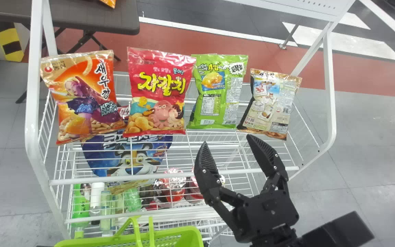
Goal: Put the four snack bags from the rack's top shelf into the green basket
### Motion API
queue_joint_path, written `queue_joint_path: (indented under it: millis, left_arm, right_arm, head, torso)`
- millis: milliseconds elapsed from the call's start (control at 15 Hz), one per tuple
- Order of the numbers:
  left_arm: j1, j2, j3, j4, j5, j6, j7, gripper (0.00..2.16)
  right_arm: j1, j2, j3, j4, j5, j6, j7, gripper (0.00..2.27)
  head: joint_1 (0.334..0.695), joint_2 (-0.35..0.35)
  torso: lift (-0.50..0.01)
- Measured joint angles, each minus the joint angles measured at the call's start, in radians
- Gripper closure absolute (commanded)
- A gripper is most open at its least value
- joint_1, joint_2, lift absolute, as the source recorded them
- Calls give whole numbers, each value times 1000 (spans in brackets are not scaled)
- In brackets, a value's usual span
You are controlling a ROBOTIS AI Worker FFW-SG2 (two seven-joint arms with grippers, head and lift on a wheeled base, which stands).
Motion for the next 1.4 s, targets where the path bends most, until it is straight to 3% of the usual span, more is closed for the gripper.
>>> queue_joint_path:
  millis: [867, 1000, 1267, 1400]
  left_arm:
    - [-12, -1, 0, 28, 0, -12, -16, 1730]
    - [-23, -1, -4, 32, 0, -12, -12, 1730]
    - [-32, 8, -17, 39, -2, -11, -3, 1730]
    - [-30, 12, -19, 34, -2, -11, 0, 1730]
  right_arm:
    - [-68, 0, -2, 89, -7, -15, 2, 130]
    - [-159, -3, 8, 170, -7, 0, 2, 130]
    - [-481, -14, 106, 453, 1, 46, 11, 154]
    - [-627, -13, 173, 583, -7, 76, 21, 191]
  head:
    - [695, -350]
    - [695, -350]
    - [695, -350]
    - [695, -240]
  torso:
    - [0]
    - [0]
    - [0]
    - [0]
